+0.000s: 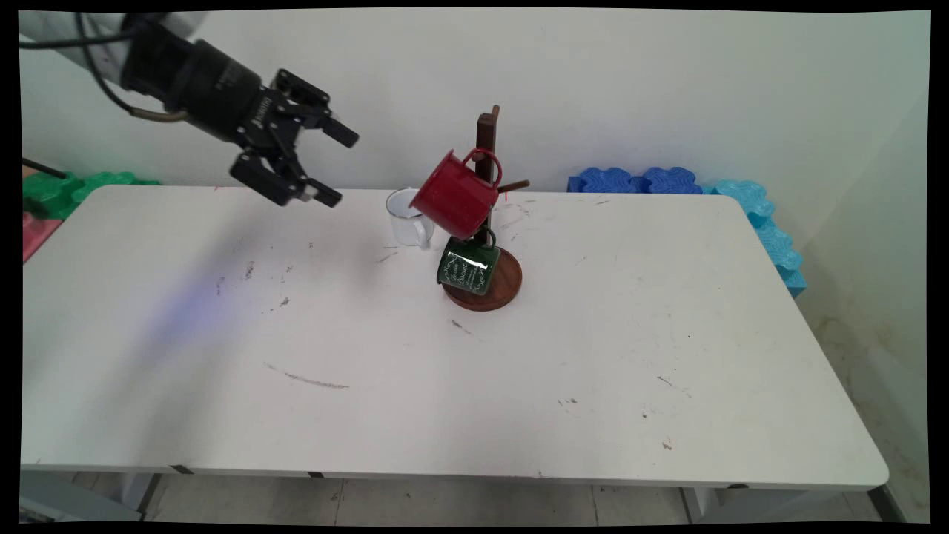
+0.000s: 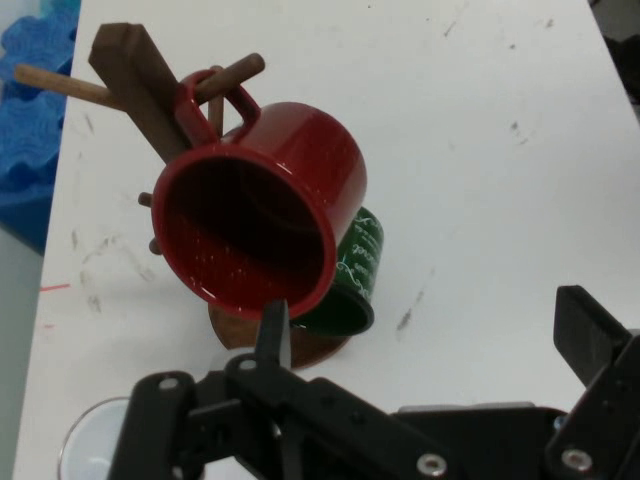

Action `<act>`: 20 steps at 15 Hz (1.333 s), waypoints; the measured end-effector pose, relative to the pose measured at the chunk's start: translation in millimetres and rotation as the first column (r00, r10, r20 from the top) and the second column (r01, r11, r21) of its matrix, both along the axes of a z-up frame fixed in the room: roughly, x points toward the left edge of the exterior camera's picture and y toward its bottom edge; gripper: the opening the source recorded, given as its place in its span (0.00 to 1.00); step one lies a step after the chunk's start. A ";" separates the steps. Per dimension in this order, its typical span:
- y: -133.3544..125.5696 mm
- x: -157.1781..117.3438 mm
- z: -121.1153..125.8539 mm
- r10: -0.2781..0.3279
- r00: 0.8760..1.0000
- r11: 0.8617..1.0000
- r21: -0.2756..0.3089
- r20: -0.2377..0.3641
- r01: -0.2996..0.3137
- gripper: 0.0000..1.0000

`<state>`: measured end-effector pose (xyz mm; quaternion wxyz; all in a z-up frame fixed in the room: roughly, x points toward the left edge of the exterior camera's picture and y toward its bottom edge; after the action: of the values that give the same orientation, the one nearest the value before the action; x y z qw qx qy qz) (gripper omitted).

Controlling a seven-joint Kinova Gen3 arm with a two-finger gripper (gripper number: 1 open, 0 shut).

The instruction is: Pick up the red mug from the rack

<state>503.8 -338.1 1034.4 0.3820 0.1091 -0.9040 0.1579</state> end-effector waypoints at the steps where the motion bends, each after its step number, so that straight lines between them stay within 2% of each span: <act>1: -4.0 -4.7 -5.1 0.005 1.000 1.000 0.004 0.001 -0.005 1.00; 10: -34.9 -39.3 -42.3 0.039 0.999 0.999 0.039 -0.013 -0.038 1.00; 20: -58.2 -61.5 -64.3 0.055 0.997 0.995 0.085 -0.054 -0.050 1.00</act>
<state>442.3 -396.2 970.1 0.3981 0.1532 -0.8956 0.1266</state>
